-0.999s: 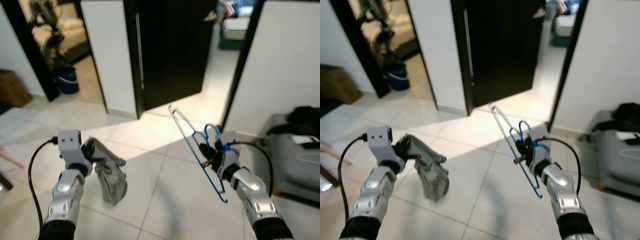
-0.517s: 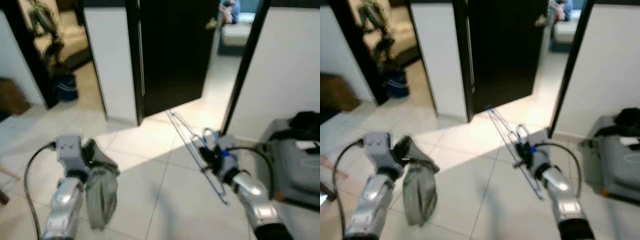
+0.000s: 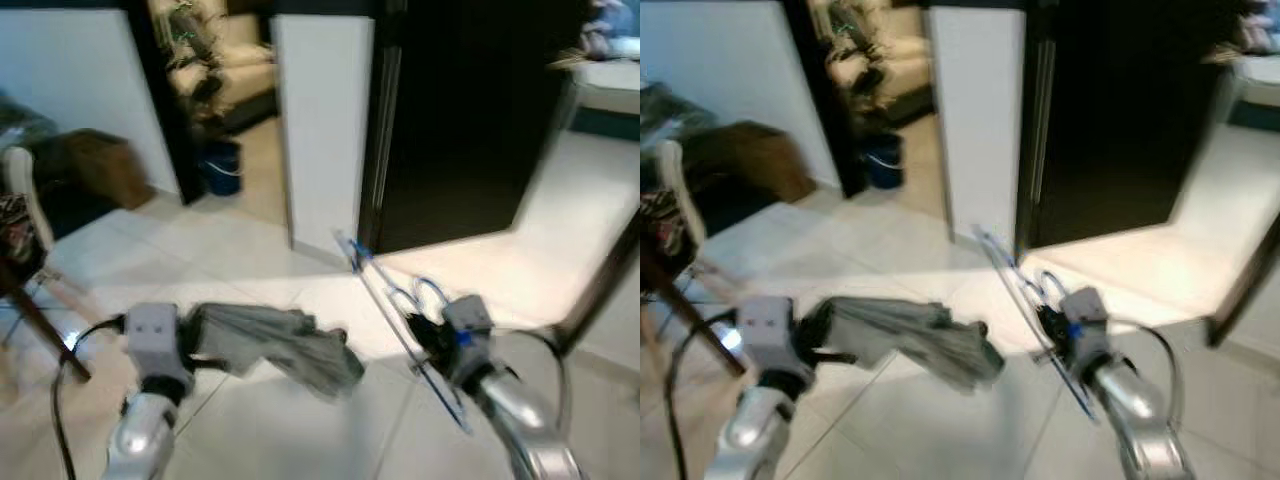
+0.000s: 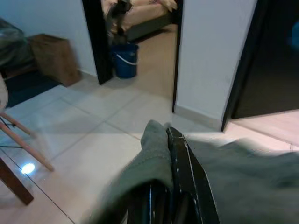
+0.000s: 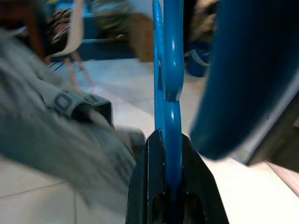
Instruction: Hang hanger
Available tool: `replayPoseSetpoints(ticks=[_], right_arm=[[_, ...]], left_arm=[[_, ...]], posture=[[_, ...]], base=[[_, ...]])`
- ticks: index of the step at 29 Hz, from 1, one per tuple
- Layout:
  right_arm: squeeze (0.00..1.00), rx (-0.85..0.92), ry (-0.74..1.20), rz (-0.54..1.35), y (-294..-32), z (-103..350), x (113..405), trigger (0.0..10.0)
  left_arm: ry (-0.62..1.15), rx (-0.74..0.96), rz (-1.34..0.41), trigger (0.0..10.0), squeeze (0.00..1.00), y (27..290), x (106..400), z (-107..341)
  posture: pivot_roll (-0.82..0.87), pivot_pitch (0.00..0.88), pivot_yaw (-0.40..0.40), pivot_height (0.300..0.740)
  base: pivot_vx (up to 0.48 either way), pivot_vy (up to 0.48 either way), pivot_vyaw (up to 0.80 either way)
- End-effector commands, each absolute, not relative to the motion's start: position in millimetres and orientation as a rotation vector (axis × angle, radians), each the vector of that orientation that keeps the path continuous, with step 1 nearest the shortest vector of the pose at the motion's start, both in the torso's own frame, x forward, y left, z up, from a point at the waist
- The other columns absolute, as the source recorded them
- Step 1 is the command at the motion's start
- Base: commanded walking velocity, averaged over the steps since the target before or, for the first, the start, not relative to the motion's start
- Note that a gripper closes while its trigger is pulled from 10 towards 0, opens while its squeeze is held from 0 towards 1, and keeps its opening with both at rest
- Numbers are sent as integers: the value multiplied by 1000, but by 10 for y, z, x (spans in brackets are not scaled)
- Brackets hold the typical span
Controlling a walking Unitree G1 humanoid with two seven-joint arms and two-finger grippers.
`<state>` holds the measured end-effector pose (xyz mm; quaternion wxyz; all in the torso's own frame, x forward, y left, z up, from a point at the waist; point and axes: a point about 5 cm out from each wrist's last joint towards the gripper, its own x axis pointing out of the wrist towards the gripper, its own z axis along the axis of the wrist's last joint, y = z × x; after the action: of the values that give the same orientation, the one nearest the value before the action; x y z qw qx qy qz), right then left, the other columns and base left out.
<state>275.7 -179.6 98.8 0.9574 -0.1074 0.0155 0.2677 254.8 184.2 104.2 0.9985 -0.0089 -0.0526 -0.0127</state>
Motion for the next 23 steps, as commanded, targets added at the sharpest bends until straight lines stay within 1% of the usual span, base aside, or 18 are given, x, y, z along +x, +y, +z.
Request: replayPoseSetpoints(ticks=[1,12,17,22,23], right_arm=[[0,-238,66,524,-1878,938,2723,10000],[0,-243,75,531,-1851,946,2691,10000],[0,-239,83,542,-1829,941,2693,10000],[0,-236,98,566,-1813,927,2693,10000],[0,-235,100,566,-1815,926,2696,10000]], left_arm=[[-113,-18,-43,10000,0,1782,2559,1077],[-147,-16,-28,10000,0,1811,2624,1217],[-195,-6,-15,10000,0,1875,2707,1384],[-202,-1,-11,10000,0,1903,2735,1418],[-205,1,-8,10000,0,1916,2749,1432]], posture=[[-65,0,28,740],[-62,0,35,740],[-56,0,39,740],[-56,0,39,740],[-56,0,39,740]], base=[[480,0,781],[480,0,782],[480,0,784],[480,0,785],[480,0,0]])
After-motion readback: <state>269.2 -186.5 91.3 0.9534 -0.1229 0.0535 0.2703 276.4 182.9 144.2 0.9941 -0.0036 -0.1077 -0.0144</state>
